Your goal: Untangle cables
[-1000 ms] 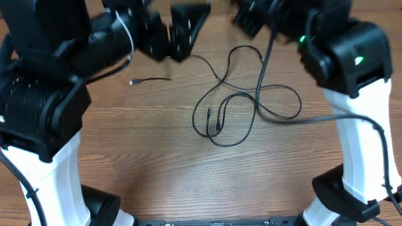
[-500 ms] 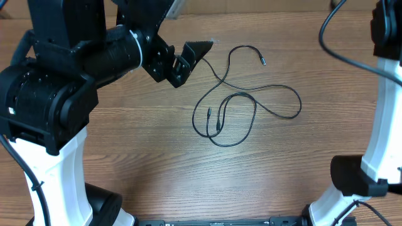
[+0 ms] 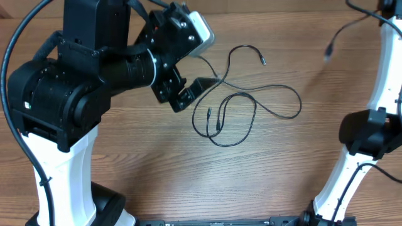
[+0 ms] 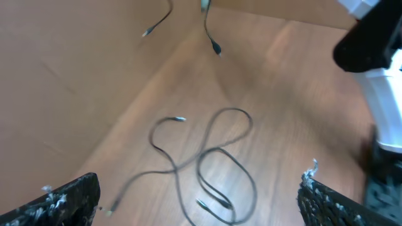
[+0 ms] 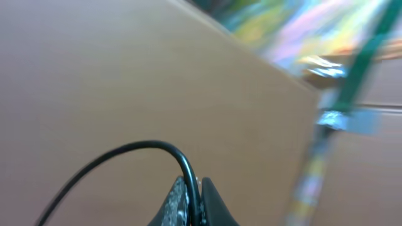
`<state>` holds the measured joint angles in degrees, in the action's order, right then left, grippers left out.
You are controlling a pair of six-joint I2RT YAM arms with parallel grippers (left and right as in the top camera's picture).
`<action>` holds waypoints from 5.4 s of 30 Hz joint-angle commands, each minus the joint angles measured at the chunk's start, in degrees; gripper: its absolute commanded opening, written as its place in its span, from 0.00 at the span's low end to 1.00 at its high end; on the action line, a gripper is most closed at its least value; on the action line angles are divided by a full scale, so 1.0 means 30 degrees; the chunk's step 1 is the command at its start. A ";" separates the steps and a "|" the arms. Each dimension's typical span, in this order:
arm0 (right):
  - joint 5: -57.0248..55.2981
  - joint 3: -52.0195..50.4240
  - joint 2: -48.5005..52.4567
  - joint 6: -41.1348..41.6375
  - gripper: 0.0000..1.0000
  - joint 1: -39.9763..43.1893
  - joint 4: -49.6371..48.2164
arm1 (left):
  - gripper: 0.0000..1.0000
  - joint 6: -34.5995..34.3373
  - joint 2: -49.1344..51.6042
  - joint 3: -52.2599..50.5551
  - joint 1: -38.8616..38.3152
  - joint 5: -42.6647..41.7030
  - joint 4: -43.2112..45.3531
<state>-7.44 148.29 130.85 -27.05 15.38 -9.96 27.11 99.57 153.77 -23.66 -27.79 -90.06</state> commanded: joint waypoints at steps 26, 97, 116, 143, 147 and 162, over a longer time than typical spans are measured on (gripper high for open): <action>0.4561 -0.0153 0.6776 0.9639 0.04 0.7839 0.9624 | 1.00 -0.3490 0.0095 0.0029 -0.0124 0.1770 0.2084; 0.8582 -0.3096 0.0612 0.9056 1.00 -0.7679 2.7678 | 1.00 -0.5129 0.3526 -0.0007 0.1938 1.2764 0.1559; 0.2747 -1.0746 0.0612 0.3847 0.95 -1.2407 2.6374 | 1.00 -0.5559 0.4146 -0.0022 0.2397 1.1737 0.2390; 0.8225 -1.2859 0.0627 -0.5916 0.04 -0.9508 2.2032 | 0.99 -0.5479 0.5814 -0.0095 0.2397 1.1948 0.0284; 0.9085 -1.2925 0.0627 -0.5923 0.04 -0.9508 2.2680 | 1.00 -0.5486 0.5814 -0.0095 0.2397 1.1948 -0.0102; 0.8699 -1.0251 -0.1224 -0.0211 0.04 -0.8903 2.1944 | 1.00 -0.5479 0.5814 -0.0095 0.2404 1.1963 -0.0160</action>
<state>23.59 111.57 133.08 -34.54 -12.69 57.84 11.86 116.71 153.36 -16.49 8.19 -90.76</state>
